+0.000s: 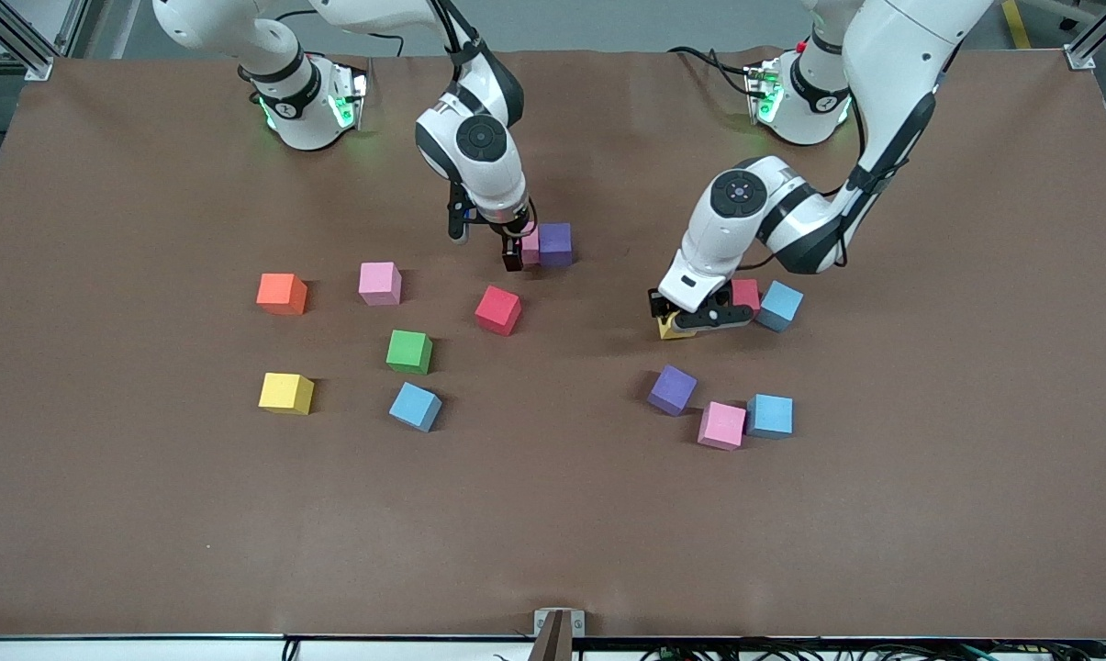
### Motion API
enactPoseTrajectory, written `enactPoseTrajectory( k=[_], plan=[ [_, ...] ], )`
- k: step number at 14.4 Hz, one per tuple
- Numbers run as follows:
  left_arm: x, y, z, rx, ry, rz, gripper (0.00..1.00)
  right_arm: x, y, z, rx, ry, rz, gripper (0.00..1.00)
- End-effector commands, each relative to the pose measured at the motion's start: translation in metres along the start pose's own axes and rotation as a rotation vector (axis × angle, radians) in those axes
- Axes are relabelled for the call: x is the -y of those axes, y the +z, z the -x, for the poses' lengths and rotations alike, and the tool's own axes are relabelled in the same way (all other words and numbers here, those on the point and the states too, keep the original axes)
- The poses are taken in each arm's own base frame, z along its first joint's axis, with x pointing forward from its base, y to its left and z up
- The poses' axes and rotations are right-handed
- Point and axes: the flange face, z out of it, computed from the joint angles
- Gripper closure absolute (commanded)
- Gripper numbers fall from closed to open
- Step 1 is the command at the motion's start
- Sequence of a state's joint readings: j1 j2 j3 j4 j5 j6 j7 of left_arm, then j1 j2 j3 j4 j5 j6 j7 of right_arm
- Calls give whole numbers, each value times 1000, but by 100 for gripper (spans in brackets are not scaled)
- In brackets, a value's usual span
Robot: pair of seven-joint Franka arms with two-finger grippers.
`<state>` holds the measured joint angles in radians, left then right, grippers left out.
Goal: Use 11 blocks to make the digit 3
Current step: 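Place the yellow cube with the left gripper while the right gripper grasps red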
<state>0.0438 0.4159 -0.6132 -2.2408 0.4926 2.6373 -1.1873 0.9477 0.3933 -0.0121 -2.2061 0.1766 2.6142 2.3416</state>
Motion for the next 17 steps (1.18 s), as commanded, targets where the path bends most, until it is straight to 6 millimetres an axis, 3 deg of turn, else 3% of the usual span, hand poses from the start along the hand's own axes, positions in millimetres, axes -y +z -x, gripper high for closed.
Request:
enactPoseTrajectory(
  k=[1,5,7,10,13,15,17],
  plan=[
    [-10,-7,17,3,-264,-22,46,-3,-23,2,13,2,4,0],
    [-33,-14,43,9,-699,-17,46,-3,-45,6,18,-3,12,0],
    [-39,-14,57,10,-872,-50,46,8,-57,9,17,-1,22,0],
    [-52,-13,86,-11,-1115,-114,46,51,-79,-6,6,-98,44,0],
    [-70,-10,112,-23,-1252,-144,46,73,-85,-23,-15,-538,15,0],
    [-80,-10,124,-24,-1309,-149,46,94,-81,-42,-12,-685,13,0],
    [-94,-5,134,-9,-1353,-158,46,106,-71,-40,-15,-827,14,0]
  ],
)
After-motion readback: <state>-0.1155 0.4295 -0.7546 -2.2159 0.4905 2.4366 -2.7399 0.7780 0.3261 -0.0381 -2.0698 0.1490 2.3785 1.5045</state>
